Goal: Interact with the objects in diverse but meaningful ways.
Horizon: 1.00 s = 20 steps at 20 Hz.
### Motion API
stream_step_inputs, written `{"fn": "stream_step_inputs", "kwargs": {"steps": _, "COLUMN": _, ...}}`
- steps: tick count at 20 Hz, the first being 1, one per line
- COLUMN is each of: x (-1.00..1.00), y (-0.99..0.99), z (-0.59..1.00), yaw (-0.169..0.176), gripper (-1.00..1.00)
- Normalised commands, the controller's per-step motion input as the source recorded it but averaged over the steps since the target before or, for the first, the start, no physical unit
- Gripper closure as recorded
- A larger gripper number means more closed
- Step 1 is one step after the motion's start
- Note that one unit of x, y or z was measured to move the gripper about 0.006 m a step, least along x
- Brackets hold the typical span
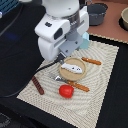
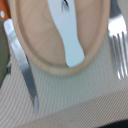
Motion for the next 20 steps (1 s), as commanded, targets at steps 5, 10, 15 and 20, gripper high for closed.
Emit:
{"fn": "stream_step_inputs", "kwargs": {"steps": 5, "x": 0.76, "y": 0.05, "z": 0.00, "yaw": -0.009, "gripper": -1.00}}
{"fn": "stream_step_inputs", "kwargs": {"steps": 10, "x": 0.53, "y": 0.01, "z": -0.15, "yaw": 0.000, "gripper": -1.00}}
{"fn": "stream_step_inputs", "kwargs": {"steps": 15, "x": 0.01, "y": -0.01, "z": -0.17, "yaw": 0.002, "gripper": -1.00}}
{"fn": "stream_step_inputs", "kwargs": {"steps": 20, "x": 0.00, "y": 0.01, "z": -0.11, "yaw": 0.001, "gripper": -1.00}}
